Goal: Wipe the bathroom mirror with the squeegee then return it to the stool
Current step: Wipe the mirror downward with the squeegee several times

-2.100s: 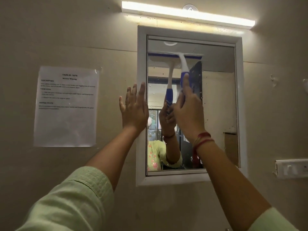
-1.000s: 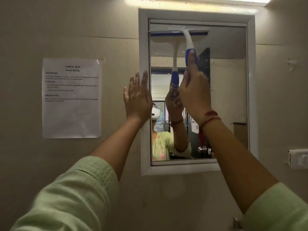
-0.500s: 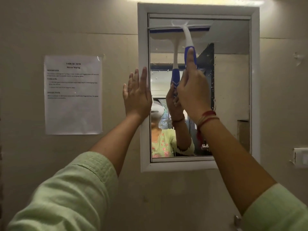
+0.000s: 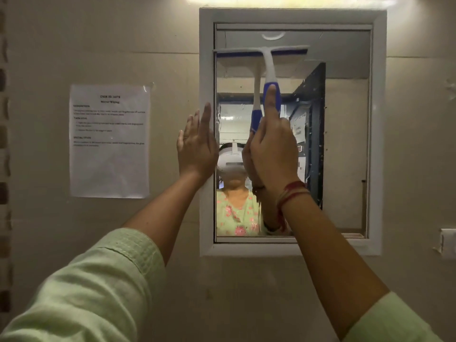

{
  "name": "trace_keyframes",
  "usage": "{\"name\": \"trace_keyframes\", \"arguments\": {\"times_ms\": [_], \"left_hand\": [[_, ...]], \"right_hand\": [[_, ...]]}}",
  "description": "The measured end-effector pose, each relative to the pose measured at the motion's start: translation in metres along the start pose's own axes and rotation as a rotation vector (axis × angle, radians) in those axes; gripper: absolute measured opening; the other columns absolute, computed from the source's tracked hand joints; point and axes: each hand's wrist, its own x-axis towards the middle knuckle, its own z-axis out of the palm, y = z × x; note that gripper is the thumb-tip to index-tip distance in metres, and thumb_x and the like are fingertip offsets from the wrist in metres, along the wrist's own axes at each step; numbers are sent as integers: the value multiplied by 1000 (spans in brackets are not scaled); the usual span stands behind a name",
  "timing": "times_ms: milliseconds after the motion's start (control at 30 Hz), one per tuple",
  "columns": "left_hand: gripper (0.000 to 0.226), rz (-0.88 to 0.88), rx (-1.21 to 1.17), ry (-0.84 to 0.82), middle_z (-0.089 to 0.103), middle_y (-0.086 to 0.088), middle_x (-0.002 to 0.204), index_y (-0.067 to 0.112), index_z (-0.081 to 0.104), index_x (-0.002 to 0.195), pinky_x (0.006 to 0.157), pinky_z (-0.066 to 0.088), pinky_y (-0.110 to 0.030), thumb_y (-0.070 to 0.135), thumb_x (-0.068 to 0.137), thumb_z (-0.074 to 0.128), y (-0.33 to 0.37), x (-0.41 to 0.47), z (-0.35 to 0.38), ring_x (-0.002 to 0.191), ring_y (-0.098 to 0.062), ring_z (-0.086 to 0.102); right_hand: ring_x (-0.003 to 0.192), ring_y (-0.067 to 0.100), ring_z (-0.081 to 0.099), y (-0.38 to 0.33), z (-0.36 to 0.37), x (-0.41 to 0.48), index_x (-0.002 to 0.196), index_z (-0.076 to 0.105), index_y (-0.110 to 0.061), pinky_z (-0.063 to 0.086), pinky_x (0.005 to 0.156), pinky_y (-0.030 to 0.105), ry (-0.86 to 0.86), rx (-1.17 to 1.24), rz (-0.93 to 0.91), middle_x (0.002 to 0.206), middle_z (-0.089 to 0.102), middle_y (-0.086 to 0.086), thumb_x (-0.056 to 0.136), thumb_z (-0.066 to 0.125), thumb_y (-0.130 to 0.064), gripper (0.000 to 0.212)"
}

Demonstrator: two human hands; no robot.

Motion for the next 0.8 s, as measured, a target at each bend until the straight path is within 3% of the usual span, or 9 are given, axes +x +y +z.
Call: {"name": "trace_keyframes", "arguments": {"times_ms": [167, 233, 400, 600, 800], "left_hand": [[49, -25, -49, -17, 29, -7, 151, 35, 8, 143, 112, 24, -51, 31, 97, 23, 3, -2, -2, 141, -25, 21], [49, -26, -57, -18, 29, -7, 151, 33, 10, 144, 112, 24, -50, 29, 97, 24, 3, -3, -2, 141, -25, 21], [49, -31, -51, -13, 28, -3, 152, 33, 12, 144, 112, 23, -49, 34, 95, 21, 4, -3, -3, 142, -26, 19], [49, -27, -54, -15, 26, -3, 152, 32, 11, 143, 113, 23, -49, 36, 94, 20, 6, -5, -4, 142, -25, 18], [49, -22, -53, -26, 28, -3, 152, 30, 12, 144, 112, 24, -53, 33, 96, 22, 5, -4, -3, 142, -26, 18]], "right_hand": [[69, 17, 54, 8, -2, -56, 138, -10, -30, 51, 66, 31, -97, 24, 27, 94, 54, 17, 95, 45, -16, 72], [69, 16, 53, 7, -3, -58, 137, -9, -30, 52, 67, 31, -80, 36, 20, 96, 55, 19, 94, 46, -16, 71], [62, 11, 43, 3, 0, -9, 147, 5, -21, 39, 59, 24, -20, 19, 11, 90, 53, 15, 93, 46, -15, 68], [68, 22, 55, 20, 3, -72, 141, -8, -29, 55, 65, 38, -103, 39, -1, 93, 52, 19, 90, 51, -13, 79], [66, 16, 50, 7, 8, -40, 140, -5, -27, 52, 65, 33, -12, 74, 18, 93, 54, 19, 92, 46, -14, 72]]}}
